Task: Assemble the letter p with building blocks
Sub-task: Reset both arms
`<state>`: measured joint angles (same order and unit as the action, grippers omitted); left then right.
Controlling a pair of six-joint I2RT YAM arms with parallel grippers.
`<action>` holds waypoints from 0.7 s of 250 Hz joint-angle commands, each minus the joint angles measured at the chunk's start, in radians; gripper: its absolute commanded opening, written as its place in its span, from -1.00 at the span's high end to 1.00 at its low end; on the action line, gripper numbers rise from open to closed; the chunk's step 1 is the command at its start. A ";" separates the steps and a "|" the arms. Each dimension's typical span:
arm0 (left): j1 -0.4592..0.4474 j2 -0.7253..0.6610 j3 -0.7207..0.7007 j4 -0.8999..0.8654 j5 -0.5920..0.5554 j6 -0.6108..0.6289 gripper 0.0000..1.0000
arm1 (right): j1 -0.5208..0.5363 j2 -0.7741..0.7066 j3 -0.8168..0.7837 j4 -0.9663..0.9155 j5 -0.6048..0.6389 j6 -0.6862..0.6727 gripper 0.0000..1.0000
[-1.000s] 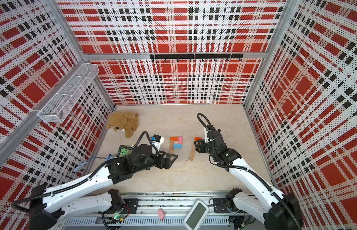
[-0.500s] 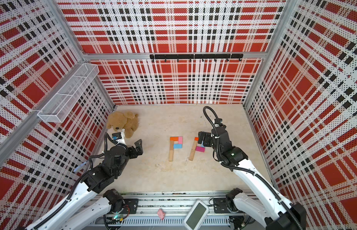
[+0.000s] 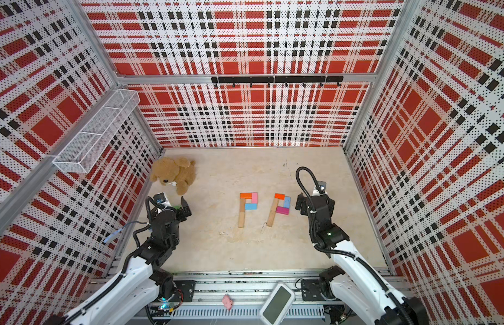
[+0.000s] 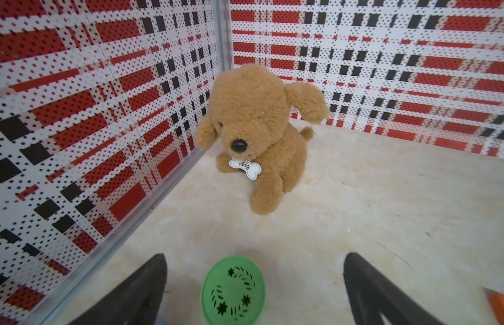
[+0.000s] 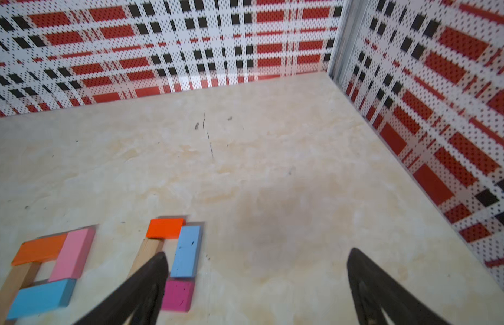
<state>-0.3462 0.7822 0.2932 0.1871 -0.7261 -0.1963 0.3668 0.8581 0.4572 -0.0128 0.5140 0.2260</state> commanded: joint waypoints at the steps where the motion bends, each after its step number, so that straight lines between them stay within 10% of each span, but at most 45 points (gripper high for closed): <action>1: 0.026 0.112 0.018 0.188 0.004 0.067 -0.99 | -0.083 0.005 -0.071 0.329 -0.022 -0.116 -1.00; 97: 0.050 0.672 0.038 0.798 0.020 0.341 -0.99 | -0.263 0.409 -0.123 0.720 -0.133 -0.261 -1.00; 119: 0.057 0.825 -0.033 1.166 0.067 0.395 -0.99 | -0.279 0.447 -0.167 0.855 -0.186 -0.263 -1.00; 175: 0.209 0.748 -0.017 0.956 0.338 0.241 -0.99 | -0.324 0.631 -0.169 1.068 -0.293 -0.246 -1.00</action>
<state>-0.2195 1.5429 0.2840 1.0615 -0.5667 0.1040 0.0544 1.3869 0.2859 0.7979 0.2958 0.0067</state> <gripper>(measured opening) 0.994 0.999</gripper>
